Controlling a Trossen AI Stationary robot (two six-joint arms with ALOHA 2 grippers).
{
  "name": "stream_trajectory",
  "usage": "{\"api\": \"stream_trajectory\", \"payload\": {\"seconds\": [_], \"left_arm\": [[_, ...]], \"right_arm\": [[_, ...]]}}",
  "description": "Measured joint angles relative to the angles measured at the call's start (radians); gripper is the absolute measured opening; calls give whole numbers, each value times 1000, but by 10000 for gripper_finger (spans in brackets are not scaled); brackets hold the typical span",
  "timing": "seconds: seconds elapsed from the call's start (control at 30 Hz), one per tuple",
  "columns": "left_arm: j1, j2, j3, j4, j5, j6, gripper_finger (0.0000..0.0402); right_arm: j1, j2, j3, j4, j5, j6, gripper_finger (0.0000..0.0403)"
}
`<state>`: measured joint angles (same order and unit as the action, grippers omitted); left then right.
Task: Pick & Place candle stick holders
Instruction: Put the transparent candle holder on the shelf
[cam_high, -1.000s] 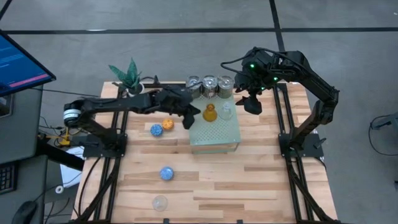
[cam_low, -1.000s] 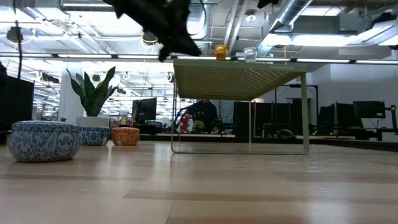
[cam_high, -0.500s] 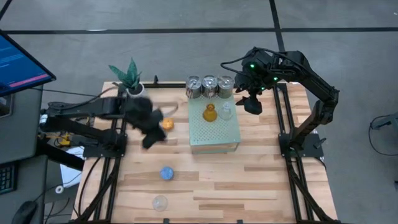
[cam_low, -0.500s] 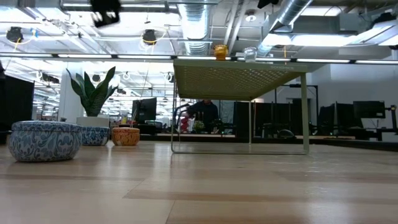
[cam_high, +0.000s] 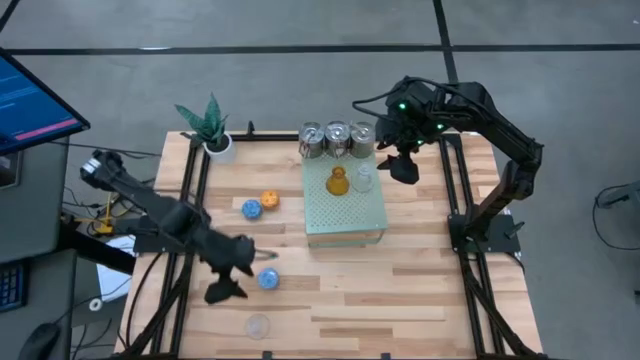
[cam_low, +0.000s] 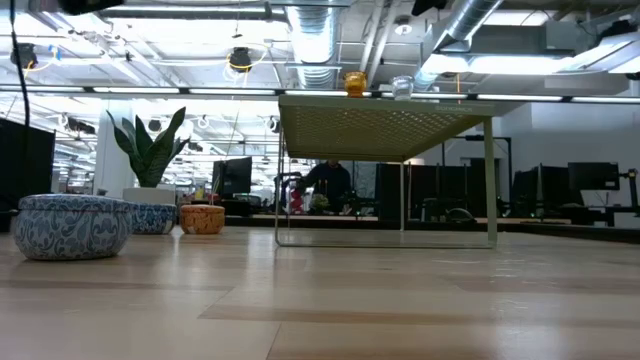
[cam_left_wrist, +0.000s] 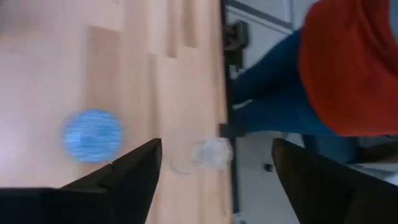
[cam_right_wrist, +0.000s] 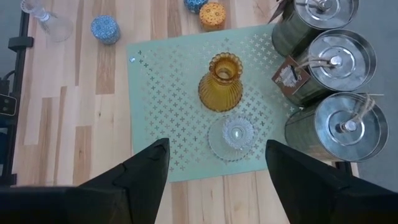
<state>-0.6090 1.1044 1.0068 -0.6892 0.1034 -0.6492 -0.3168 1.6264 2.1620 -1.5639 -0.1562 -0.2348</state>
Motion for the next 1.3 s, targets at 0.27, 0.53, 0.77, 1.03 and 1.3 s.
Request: {"api": "stream_trajectory", "payload": {"seconds": [0.27,0.53,0.77,1.03,1.3], "left_arm": [[-172,79,-134,330,-108,-96,317],[-226,159,-180,415,-298,-91,317],[-261,234,-241,570,-323,-89,317],[-308,254,-256,612,-447,-96,317],[-360,253,-334,676,-569,-234,317]], "right_arm": [[0,-2,0,0,0,26,256],[0,-2,0,2,0,26,256],[0,-2,0,5,0,58,256],[0,-2,0,5,0,61,256],[0,-2,0,9,0,62,256]]}}
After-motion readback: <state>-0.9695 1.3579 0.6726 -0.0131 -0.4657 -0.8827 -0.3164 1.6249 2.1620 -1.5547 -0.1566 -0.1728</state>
